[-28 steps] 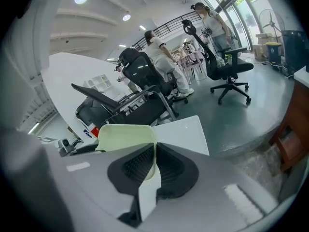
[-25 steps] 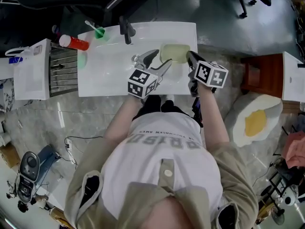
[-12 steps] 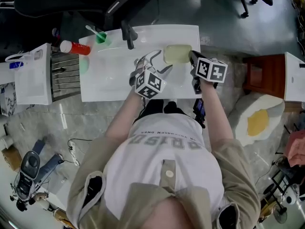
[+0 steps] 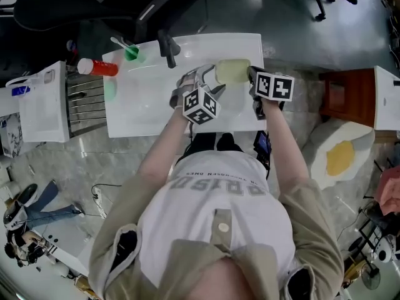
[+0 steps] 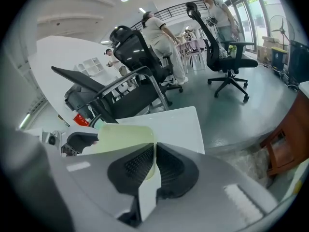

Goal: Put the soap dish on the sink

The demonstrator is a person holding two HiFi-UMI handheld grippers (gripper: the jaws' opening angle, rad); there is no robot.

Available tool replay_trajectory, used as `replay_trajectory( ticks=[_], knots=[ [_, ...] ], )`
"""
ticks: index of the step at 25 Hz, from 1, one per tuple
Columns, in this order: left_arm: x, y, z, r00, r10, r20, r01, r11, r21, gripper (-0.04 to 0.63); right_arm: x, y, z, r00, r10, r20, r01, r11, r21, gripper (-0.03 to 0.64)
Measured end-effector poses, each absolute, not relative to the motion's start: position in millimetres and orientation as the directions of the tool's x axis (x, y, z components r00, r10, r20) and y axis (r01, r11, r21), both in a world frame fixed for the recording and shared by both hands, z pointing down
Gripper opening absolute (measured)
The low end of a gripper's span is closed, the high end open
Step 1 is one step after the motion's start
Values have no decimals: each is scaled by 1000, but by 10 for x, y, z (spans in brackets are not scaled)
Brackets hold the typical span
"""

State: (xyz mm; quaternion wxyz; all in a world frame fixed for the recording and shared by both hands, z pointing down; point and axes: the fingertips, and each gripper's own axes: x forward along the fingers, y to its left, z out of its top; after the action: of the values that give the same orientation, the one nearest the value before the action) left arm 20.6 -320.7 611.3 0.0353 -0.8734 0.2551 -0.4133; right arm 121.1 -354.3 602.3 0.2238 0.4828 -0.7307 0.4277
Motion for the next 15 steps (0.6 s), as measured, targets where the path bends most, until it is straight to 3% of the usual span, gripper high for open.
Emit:
replay_trajectory(
  ticks=[15],
  knots=[
    [199, -3552, 6500, 457, -447, 769, -415, -872, -260, 330, 1210, -3834, 6308, -421, -455, 785, -905, 153, -397, 17]
  ],
)
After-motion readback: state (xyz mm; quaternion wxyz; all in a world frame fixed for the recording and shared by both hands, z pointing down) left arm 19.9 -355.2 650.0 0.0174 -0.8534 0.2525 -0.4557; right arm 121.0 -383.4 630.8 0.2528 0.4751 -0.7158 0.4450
